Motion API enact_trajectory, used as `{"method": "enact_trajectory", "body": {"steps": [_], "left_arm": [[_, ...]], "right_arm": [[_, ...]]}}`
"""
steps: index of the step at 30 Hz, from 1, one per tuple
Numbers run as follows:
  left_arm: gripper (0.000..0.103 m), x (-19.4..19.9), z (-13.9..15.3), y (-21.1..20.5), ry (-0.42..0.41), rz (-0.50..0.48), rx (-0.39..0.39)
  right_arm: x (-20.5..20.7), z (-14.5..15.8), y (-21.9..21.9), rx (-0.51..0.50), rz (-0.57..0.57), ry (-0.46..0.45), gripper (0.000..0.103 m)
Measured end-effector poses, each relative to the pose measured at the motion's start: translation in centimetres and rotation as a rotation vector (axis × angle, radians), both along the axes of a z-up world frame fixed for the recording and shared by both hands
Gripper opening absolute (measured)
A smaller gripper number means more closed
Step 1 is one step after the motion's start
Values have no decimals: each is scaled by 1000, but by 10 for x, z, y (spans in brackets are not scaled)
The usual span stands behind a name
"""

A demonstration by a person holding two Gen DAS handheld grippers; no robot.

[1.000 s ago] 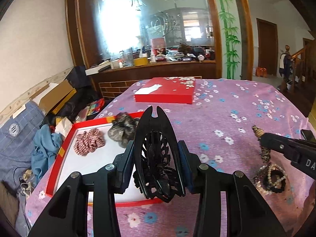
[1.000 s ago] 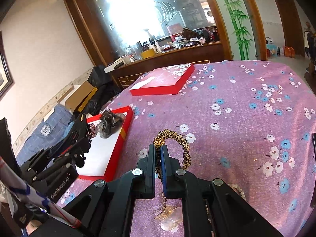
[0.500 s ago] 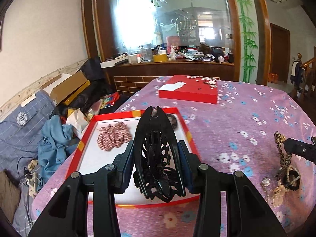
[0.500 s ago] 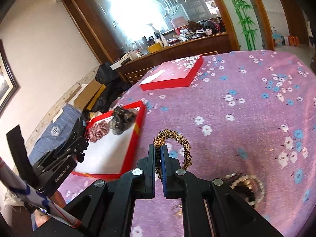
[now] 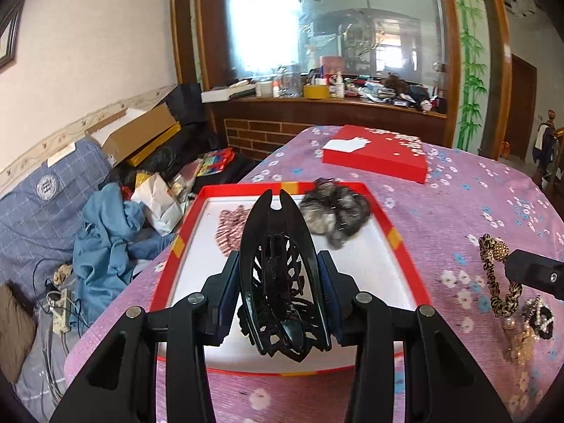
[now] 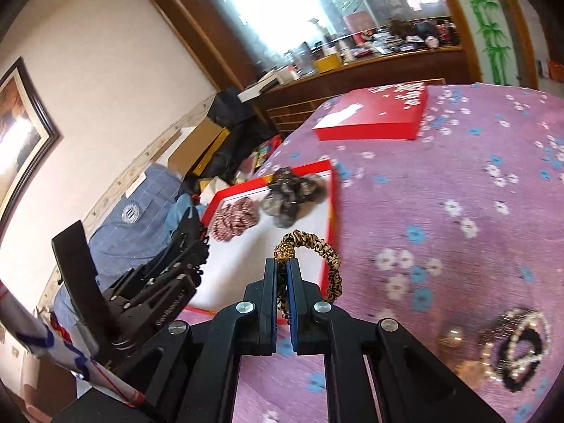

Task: Organize jewelry
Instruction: 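Carry claw clip and leopard scrunchie into the white tray and open both tools, then grasp a clear round hair clip with left tool while right tool moves toward pearl bracelets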

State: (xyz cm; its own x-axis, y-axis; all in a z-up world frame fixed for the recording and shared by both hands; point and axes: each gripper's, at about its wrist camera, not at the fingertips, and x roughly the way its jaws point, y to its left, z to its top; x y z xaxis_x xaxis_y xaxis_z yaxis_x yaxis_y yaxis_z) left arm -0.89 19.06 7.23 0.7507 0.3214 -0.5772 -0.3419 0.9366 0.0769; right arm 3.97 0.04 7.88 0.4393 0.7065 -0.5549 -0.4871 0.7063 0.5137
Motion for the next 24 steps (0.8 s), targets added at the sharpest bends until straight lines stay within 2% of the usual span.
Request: {"method": "enact_trajectory", "body": {"steps": [7,10,17,24], "left_arm": [[41,16,-12,40,69,12,-56],[41,31,-15,52,106,-15,-117],[41,55,-31,66,179,-29,-163],[41,55,-38,81,187,-29,-222]], "right_arm": [[19,-11,49,-43,43,51,6],[36,-21,68,-70,40,81,6],[74,-44,90,-107,17,156,6],[86,-58,97,-94,21,219,11]]}}
